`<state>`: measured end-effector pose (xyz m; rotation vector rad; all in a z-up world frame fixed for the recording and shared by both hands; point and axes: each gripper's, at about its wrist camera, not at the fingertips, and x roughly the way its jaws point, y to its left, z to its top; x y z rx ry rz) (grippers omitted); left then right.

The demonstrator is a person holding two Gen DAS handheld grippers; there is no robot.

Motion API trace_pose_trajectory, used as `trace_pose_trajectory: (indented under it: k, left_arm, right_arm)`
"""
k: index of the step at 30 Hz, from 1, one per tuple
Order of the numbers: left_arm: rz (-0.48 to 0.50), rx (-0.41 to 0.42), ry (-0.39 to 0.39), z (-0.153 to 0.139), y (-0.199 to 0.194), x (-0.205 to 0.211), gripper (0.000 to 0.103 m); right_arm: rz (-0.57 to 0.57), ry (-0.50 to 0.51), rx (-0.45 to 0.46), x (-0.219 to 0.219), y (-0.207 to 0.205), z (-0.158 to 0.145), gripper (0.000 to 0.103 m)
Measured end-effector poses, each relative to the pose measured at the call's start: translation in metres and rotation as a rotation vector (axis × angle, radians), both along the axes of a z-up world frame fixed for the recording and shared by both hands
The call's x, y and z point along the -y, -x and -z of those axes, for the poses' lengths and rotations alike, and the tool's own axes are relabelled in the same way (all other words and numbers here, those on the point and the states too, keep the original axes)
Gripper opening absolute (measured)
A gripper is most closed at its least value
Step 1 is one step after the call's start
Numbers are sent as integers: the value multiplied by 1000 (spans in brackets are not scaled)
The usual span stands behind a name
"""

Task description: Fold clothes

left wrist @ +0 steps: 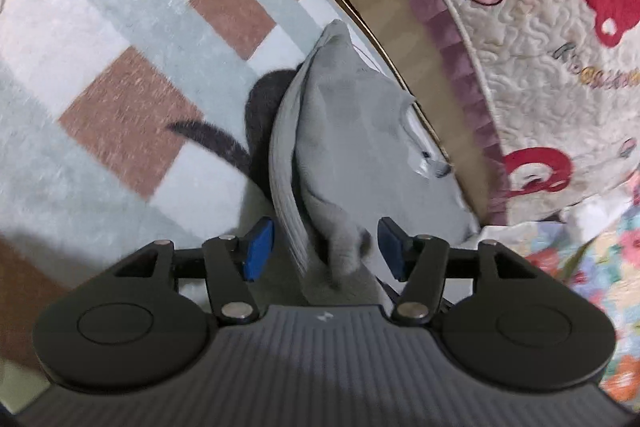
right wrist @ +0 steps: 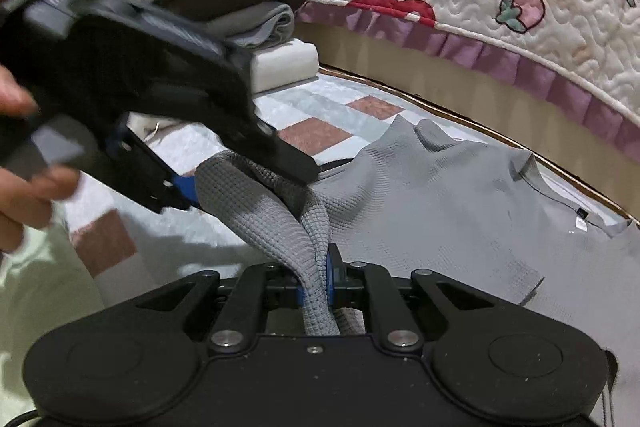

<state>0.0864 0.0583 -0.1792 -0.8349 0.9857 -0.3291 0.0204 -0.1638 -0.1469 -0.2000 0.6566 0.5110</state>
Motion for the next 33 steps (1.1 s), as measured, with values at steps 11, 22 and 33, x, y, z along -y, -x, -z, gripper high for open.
trace_pose_trajectory:
  k: [11, 22, 33]
  left_arm:
    - [67, -8, -145, -1, -34, 25, 15]
    - [212, 210, -452, -51, -25, 96, 11]
    - [473, 357, -564, -103, -14, 214, 10]
  right_arm:
    - [32, -116, -62, 18, -7, -4, 11]
    - [163, -215, -166, 153, 27, -28, 48]
    - [437, -431, -268, 343, 70, -42, 55]
